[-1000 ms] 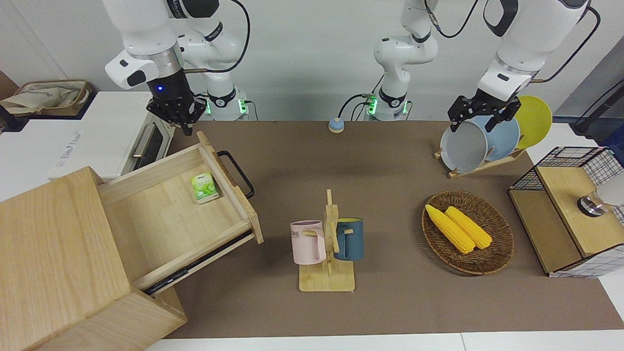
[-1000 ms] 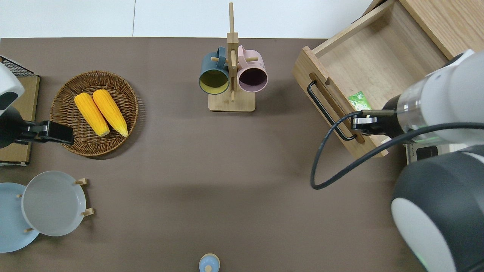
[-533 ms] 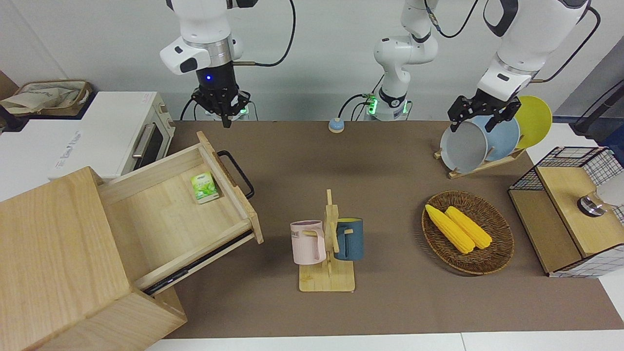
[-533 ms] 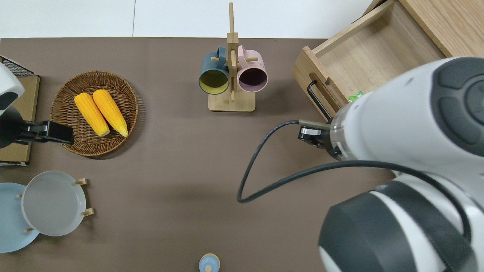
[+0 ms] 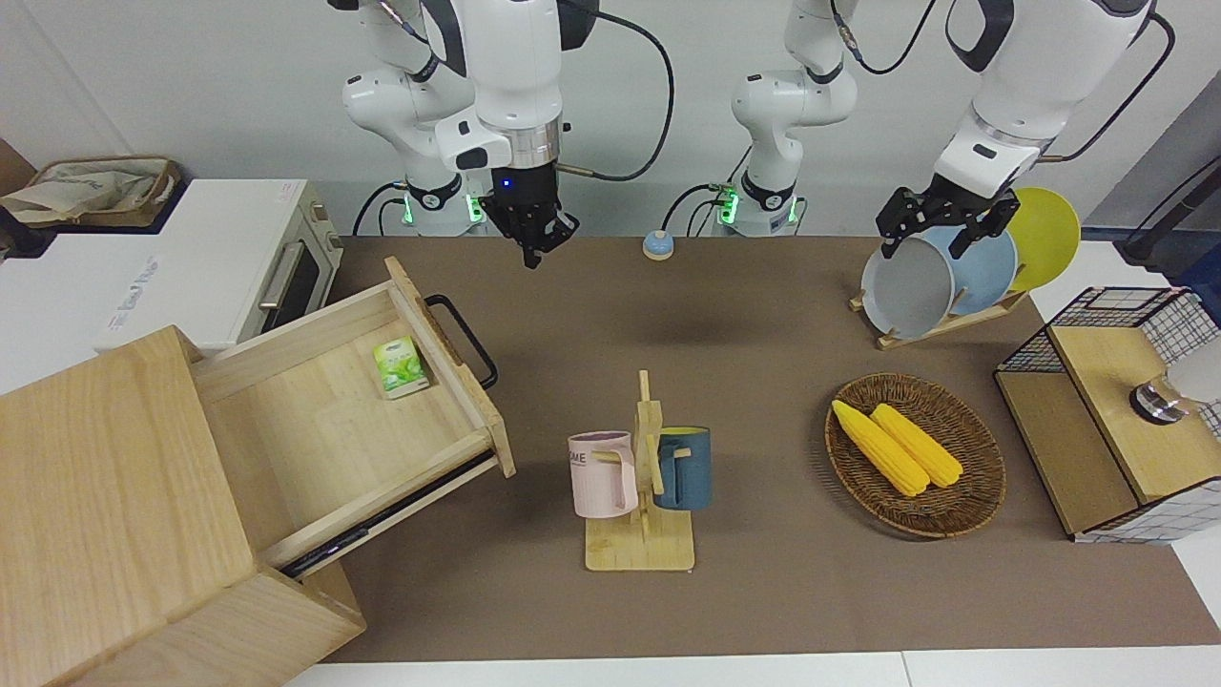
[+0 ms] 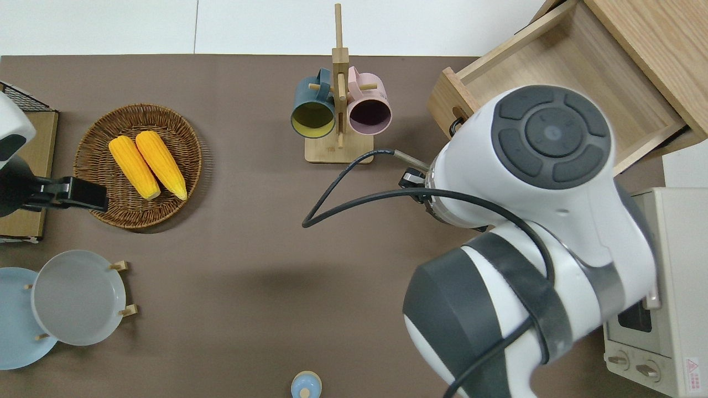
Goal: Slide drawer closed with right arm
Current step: 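Push the drawer front away from the robot with the right gripper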
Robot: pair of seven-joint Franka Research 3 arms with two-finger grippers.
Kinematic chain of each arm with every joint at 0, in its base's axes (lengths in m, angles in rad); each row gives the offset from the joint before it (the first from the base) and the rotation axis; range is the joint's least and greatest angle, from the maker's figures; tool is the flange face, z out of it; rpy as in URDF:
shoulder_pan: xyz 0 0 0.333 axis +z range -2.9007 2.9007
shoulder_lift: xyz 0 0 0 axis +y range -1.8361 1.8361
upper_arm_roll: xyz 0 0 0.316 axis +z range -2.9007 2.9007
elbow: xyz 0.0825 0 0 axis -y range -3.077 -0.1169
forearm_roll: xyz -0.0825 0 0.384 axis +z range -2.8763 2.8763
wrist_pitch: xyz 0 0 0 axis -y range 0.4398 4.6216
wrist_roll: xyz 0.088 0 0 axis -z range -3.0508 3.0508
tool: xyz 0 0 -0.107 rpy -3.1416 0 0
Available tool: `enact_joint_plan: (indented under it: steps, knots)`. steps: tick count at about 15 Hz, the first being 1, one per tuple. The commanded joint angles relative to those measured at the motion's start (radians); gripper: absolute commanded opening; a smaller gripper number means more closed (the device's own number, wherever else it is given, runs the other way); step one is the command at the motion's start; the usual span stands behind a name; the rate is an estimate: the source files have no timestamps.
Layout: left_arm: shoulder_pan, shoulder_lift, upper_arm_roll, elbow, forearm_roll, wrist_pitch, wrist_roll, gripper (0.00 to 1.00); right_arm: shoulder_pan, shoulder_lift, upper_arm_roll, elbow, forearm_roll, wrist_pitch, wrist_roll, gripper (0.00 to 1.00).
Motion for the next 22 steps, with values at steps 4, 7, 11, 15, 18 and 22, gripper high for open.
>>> enact_joint_plan:
  steps: [4, 7, 11, 15, 18, 22]
  knots:
    - [0.005, 0.011, -0.007, 0.024, 0.017, -0.020, 0.010, 0.99, -0.041, 0.051, -0.006, -0.056, 0.009, 0.092, 0.138, 0.000]
    - [0.005, 0.011, -0.007, 0.026, 0.017, -0.020, 0.010, 0.99, -0.057, 0.062, -0.006, -0.100, 0.010, 0.148, 0.144, 0.000]
    - [0.005, 0.011, -0.007, 0.026, 0.017, -0.020, 0.010, 0.99, -0.087, 0.068, -0.006, -0.138, 0.035, 0.219, 0.178, 0.000]
    - [0.005, 0.011, -0.007, 0.024, 0.017, -0.020, 0.010, 0.99, -0.116, 0.077, -0.008, -0.152, 0.077, 0.241, 0.198, 0.000]
    - [0.005, 0.011, -0.007, 0.024, 0.017, -0.020, 0.010, 0.99, -0.132, 0.089, -0.008, -0.151, 0.074, 0.244, 0.198, 0.000]
    - [0.005, 0.011, -0.007, 0.026, 0.017, -0.020, 0.010, 0.99, -0.149, 0.108, -0.008, -0.145, 0.062, 0.244, 0.196, 0.000]
